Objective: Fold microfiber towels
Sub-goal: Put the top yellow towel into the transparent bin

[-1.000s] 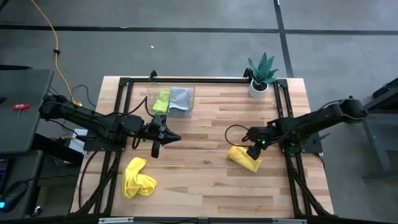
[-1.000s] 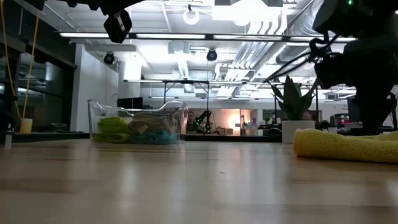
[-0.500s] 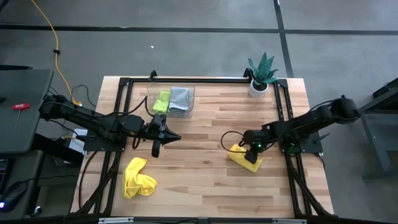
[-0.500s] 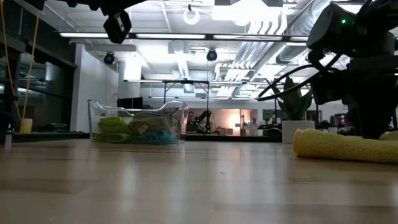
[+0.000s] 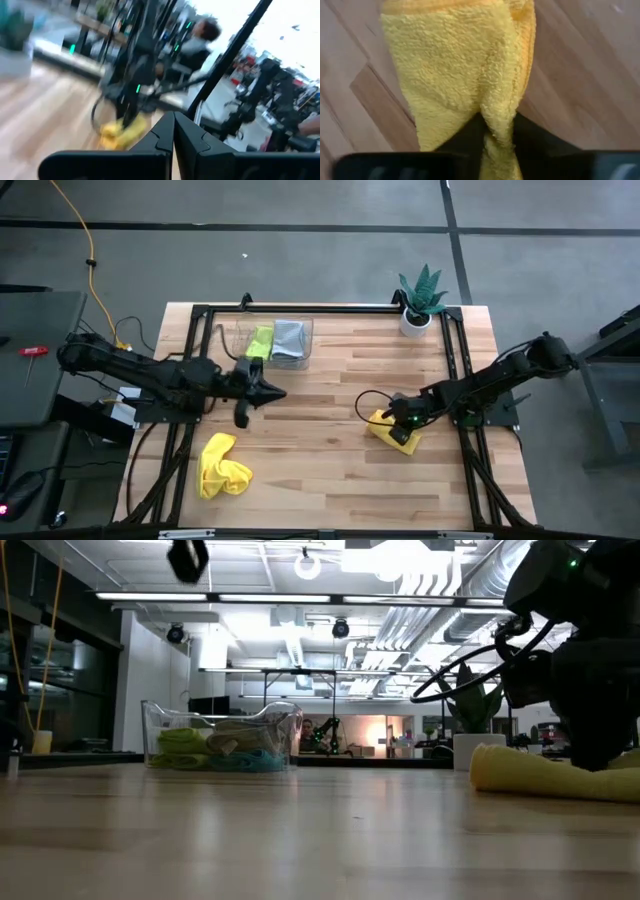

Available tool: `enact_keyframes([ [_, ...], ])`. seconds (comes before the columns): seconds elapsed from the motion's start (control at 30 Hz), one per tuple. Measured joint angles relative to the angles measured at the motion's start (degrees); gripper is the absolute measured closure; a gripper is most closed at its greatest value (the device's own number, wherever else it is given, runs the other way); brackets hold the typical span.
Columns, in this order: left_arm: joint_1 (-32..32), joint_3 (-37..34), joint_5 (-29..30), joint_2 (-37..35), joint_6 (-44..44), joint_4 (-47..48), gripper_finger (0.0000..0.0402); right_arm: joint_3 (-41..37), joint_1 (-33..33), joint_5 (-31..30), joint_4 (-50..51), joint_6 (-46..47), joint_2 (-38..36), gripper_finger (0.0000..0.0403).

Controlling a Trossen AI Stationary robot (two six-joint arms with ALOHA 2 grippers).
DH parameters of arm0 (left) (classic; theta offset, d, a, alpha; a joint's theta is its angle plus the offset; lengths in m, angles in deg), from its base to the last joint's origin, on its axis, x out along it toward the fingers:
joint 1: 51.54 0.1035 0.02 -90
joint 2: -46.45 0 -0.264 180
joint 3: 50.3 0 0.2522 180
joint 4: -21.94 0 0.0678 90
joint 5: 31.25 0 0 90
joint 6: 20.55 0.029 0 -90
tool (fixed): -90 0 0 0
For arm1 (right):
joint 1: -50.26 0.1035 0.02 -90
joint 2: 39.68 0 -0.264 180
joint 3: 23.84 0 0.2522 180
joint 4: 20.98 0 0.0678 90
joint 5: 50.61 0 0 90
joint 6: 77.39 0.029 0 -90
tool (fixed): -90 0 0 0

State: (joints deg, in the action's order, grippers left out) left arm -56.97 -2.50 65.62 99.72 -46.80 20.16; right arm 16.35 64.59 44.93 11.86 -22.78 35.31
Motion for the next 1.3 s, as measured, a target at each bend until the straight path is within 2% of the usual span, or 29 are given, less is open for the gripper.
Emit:
enact_keyframes([
  [0.07,-0.02,1.01,0.00,-1.89,3.38,0.12,0.0401,-0.04,0.69,-0.41,-0.64,2.31,0.08,0.0370],
  [0.13,-0.02,1.94,0.61,-3.91,6.75,0.80,0.0401,-0.04,1.10,-0.43,-1.11,4.42,0.08,0.0390],
  [0.3,-0.02,4.00,5.13,-9.82,11.38,1.00,0.0401,-0.17,1.11,0.18,-3.89,9.37,0.18,0.0398],
  [0.5,-0.02,5.61,11.07,-15.56,12.54,0.93,0.0401,-0.23,-0.22,1.84,-20.79,12.27,0.28,0.0400],
  [0.7,0.00,5.75,15.63,-18.62,12.50,0.90,0.0401,-0.17,-4.33,-2.26,-39.38,13.52,0.23,0.0402],
  [0.8,0.00,5.75,17.82,-19.03,12.45,0.39,0.0401,0.57,-6.84,-4.02,-44.45,13.34,0.19,0.0402],
  [1.07,0.00,5.75,18.78,-19.14,13.64,-3.76,0.0401,11.65,-15.25,-7.26,-44.67,6.34,2.22,0.0402],
  [1.3,0.00,5.73,17.94,-19.09,17.08,-3.98,0.0401,27.74,-23.30,-8.92,-44.08,4.64,14.92,0.0403],
])
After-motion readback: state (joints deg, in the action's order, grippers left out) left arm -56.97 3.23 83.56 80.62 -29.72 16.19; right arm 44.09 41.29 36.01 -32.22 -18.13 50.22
